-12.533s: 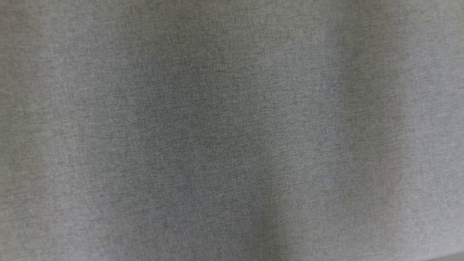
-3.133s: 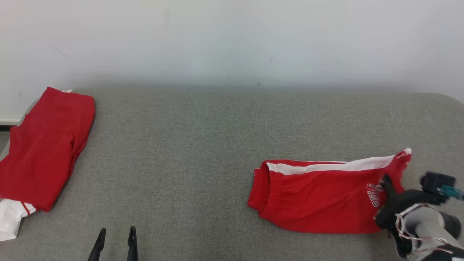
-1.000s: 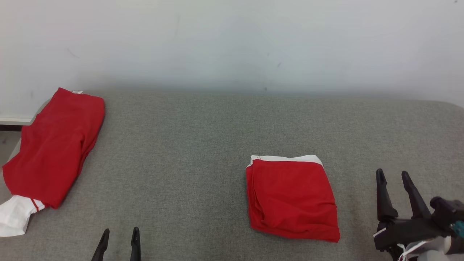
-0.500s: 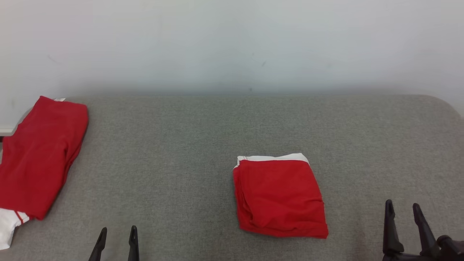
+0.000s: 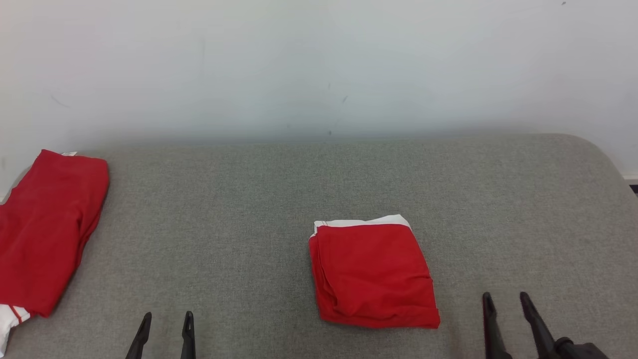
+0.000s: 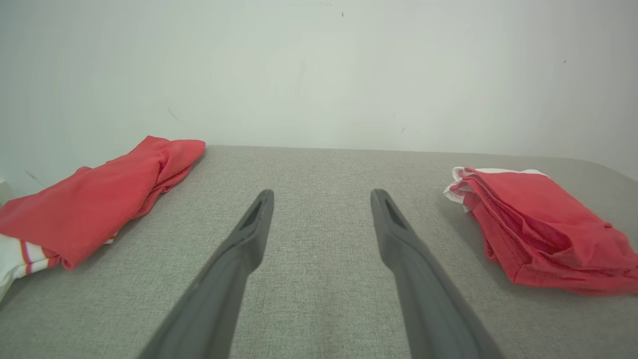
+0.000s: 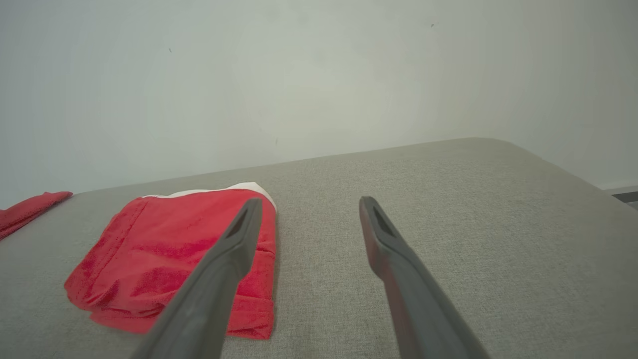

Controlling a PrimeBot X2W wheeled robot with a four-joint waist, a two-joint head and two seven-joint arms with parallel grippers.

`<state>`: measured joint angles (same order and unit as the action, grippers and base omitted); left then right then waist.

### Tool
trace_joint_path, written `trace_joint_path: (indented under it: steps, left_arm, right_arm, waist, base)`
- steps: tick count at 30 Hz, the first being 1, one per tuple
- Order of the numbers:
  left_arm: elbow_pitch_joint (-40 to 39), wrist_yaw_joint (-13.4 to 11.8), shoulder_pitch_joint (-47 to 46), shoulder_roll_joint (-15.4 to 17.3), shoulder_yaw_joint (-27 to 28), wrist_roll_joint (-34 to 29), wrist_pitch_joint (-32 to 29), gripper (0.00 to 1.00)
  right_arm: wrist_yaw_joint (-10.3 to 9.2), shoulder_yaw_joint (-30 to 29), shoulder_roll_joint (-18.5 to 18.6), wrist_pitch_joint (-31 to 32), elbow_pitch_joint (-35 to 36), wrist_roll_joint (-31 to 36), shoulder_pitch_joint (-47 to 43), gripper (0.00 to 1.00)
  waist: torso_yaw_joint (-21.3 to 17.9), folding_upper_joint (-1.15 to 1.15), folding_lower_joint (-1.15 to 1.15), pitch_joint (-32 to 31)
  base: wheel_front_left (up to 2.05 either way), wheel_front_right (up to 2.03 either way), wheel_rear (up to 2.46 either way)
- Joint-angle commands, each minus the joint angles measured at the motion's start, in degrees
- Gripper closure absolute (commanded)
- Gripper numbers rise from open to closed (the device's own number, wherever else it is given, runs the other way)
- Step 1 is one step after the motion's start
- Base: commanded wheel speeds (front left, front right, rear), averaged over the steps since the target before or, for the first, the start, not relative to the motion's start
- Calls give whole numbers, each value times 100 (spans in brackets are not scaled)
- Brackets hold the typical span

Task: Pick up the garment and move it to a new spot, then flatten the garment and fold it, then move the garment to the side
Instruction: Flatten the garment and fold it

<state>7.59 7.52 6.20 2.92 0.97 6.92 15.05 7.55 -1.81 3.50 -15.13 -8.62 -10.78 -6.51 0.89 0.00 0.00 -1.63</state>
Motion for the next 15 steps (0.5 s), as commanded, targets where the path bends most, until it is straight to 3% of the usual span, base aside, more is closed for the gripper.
trace_joint_path:
  steps: [1, 15]
  left_arm:
    - [-7, -9, 74, -7, -12, -76, 16, 0]
    - [-178, -9, 229, 158, 56, -117, 16, 0]
  right_arm:
    - [-8, 86, -18, -1, 23, 26, -11, 0]
    - [-8, 189, 70, -2, -35, 53, -3, 0]
  waist:
    - [5, 0, 0, 4]
    - [43, 0, 0, -3]
  base:
    - [0, 0, 0]
    - [0, 0, 0]
